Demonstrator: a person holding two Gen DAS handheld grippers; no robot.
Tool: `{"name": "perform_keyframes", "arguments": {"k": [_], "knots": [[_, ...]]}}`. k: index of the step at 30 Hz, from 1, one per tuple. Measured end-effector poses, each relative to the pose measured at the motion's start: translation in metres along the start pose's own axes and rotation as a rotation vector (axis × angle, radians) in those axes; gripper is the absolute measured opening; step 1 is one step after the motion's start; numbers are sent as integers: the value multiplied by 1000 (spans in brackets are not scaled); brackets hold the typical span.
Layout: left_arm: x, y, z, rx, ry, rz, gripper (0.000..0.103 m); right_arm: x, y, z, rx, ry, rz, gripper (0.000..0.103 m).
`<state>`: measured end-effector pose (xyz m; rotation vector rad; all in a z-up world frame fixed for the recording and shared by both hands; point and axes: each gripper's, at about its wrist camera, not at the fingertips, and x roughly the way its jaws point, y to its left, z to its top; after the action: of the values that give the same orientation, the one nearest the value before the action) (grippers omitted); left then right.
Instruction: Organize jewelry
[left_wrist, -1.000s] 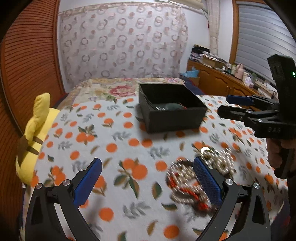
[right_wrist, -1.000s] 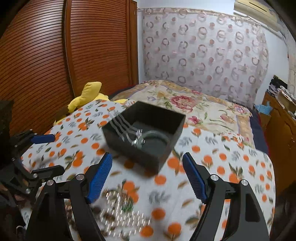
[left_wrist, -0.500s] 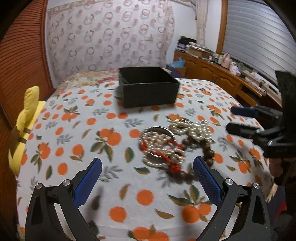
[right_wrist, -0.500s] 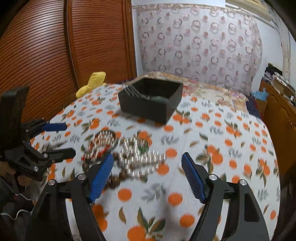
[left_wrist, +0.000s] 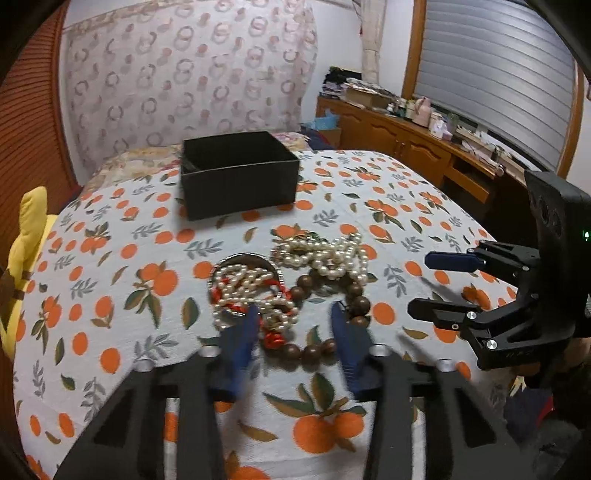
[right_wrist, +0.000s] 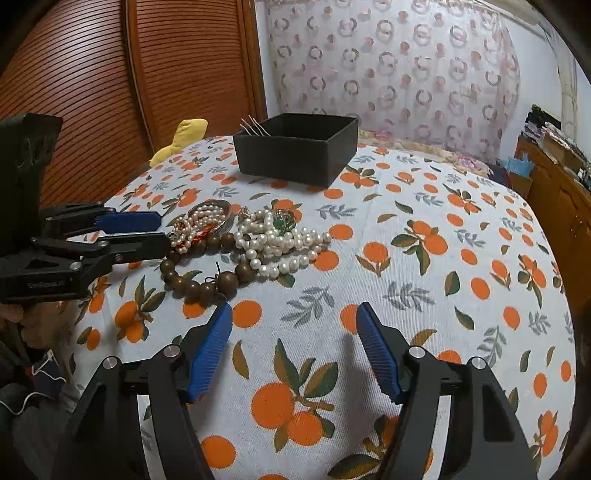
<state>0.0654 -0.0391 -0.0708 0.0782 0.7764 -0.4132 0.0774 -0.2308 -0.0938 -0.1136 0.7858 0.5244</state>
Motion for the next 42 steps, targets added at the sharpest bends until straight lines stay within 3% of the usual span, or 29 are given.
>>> {"name": "perform_keyframes", "arguments": {"k": [2,3,19,24,33,42], "knots": [[2,-6,1,24,5,2,15,1,1,0,-3,-3,-2,72],[3,-8,1,33,6,2,14,0,0,0,-3,-4,1,72],[30,-1,3,102,76,150,15,0,4,-1,-20,-8,0,72],[35,6,5,72,88,118,14,-1,5,-2,-22,-10,2,72],[17,11,4,15,40,63,12,0,5,-2,-22,-10,2,72],[26,15,-1,-8,87,18,13,2,5,-3,-24,-4,6,72]]}}
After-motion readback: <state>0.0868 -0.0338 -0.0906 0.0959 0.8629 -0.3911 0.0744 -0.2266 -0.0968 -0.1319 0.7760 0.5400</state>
